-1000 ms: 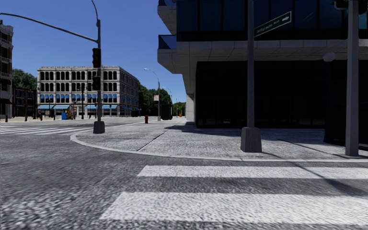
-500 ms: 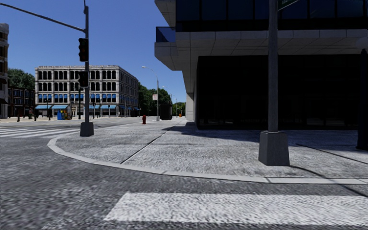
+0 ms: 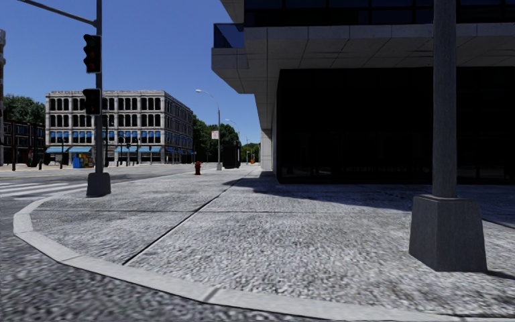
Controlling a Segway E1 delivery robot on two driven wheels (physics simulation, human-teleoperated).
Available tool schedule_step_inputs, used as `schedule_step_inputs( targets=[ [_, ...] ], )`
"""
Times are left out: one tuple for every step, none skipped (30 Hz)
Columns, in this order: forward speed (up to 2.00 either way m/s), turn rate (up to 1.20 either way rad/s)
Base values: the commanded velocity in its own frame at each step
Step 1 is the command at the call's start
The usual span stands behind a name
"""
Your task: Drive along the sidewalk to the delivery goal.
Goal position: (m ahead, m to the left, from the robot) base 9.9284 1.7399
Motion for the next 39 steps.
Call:
schedule_step_inputs(
  targets=[
    [2.0, 0.0],
    [2.0, 0.0],
    [2.0, 0.0],
    [2.0, 0.0],
    [2.0, 0.0],
    [2.0, 0.0],
    [2.0, 0.0],
    [2.0, 0.0],
    [2.0, 0.0],
    [2.0, 0.0],
    [2.0, 0.0],
    [2.0, 0.0],
    [2.0, 0.0],
    [2.0, 0.0],
    [2.0, 0.0],
    [2.0, 0.0],
    [2.0, 0.0],
    [2.0, 0.0],
    [2.0, 0.0],
    [2.0, 0.0],
    [2.0, 0.0],
    [2.0, 0.0],
    [2.0, 0.02],
    [2.0, 0.16],
    [2.0, 0.23],
    [2.0, 0.23],
    [2.0, 0.34],
    [2.0, 0.45],
    [2.0, 0.5],
    [2.0, 0.0],
    [2.0, 0.0],
    [2.0, 0.0],
    [2.0, 0.0],
    [2.0, 0.0],
    [2.0, 0.0],
    [2.0, 0.0],
    [2.0, 0.0],
    [2.0, 0.0],
    [2.0, 0.0]
  ],
)
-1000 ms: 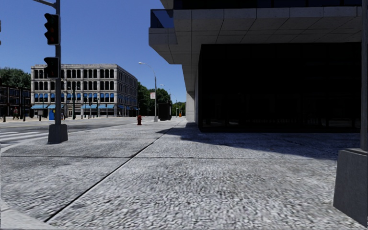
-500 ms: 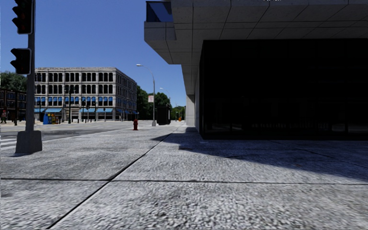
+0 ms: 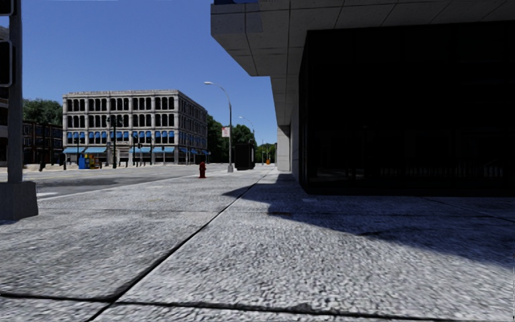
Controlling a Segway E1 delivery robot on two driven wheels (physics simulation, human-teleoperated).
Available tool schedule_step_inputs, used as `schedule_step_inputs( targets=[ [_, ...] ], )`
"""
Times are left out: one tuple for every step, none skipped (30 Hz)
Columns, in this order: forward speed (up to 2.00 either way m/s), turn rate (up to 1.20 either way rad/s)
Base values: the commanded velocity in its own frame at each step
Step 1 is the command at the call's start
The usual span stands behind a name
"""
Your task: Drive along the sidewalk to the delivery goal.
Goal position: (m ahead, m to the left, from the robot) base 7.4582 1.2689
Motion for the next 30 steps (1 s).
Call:
schedule_step_inputs(
  targets=[
    [2.0, 0.0],
    [2.0, 0.0],
    [2.0, 0.0],
    [2.0, 0.0],
    [2.0, 0.0],
    [2.0, 0.0],
    [2.0, 0.0],
    [2.0, 0.0],
    [2.0, 0.0],
    [2.0, 0.0],
    [2.0, 0.0],
    [2.0, 0.0],
    [2.0, 0.0],
    [2.0, 0.0],
    [2.0, 0.0],
    [2.0, 0.0],
    [2.0, 0.0],
    [2.0, 0.0],
    [2.0, 0.0],
    [2.0, 0.0],
    [2.0, 0.0],
    [2.0, 0.0],
    [2.0, 0.0],
    [2.0, 0.0],
    [2.0, 0.0],
    [2.0, 0.0],
    [2.0, 0.0],
    [2.0, 0.0],
    [2.0, 0.0],
    [2.0, 0.0]
  ],
)
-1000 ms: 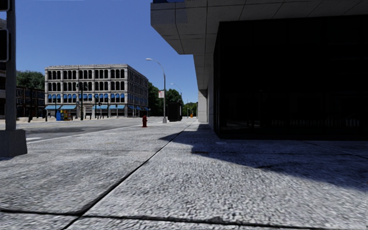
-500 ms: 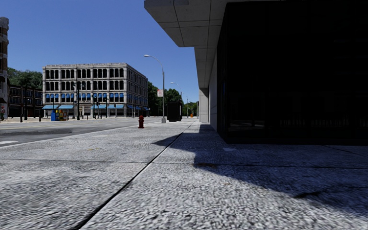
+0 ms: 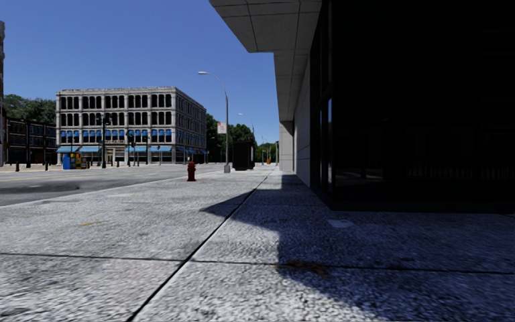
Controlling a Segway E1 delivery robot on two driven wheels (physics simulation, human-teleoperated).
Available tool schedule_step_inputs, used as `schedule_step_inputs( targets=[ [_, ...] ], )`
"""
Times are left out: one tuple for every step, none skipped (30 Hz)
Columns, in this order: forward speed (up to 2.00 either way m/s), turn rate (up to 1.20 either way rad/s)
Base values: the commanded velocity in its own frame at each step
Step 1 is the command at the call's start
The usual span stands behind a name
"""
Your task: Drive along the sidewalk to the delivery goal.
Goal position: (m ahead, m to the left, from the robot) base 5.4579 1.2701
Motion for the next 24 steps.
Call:
schedule_step_inputs(
  targets=[
    [2.0, 0.0],
    [2.0, 0.0],
    [2.0, 0.0],
    [2.0, 0.0],
    [2.0, 0.0],
    [2.0, 0.0],
    [2.0, 0.0],
    [2.0, 0.0],
    [2.0, 0.0],
    [2.0, 0.0],
    [2.0, 0.0],
    [2.0, 0.0],
    [2.0, 0.0],
    [2.0, 0.0],
    [2.0, 0.0],
    [2.0, 0.0],
    [2.0, 0.0],
    [2.0, 0.0],
    [2.0, 0.0],
    [2.0, 0.0],
    [2.0, 0.0],
    [2.0, 0.0],
    [2.0, 0.0],
    [1.96, 0.0]
  ],
)
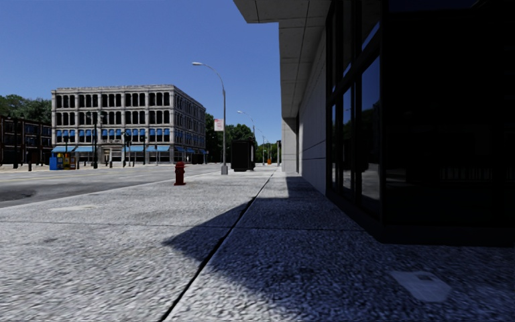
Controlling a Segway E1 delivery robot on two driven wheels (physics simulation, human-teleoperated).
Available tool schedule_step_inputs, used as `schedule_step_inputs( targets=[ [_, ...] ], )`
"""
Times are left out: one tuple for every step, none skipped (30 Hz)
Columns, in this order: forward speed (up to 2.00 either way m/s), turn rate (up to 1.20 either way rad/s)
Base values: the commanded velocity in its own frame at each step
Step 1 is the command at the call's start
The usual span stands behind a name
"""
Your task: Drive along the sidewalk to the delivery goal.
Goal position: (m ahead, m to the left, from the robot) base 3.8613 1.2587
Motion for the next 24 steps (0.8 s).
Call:
schedule_step_inputs(
  targets=[
    [1.94, 0.0],
    [1.94, 0.0],
    [1.94, 0.0],
    [2.0, 0.0],
    [2.0, 0.0],
    [2.0, 0.0],
    [2.0, 0.0],
    [2.0, 0.0],
    [2.0, 0.0],
    [2.0, 0.0],
    [2.0, 0.0],
    [2.0, 0.0],
    [2.0, 0.0],
    [2.0, 0.0],
    [2.0, 0.0],
    [2.0, 0.0],
    [2.0, 0.0],
    [2.0, 0.0],
    [2.0, 0.0],
    [2.0, 0.0],
    [2.0, 0.0],
    [2.0, 0.0],
    [2.0, 0.0],
    [2.0, 0.0]
  ],
)
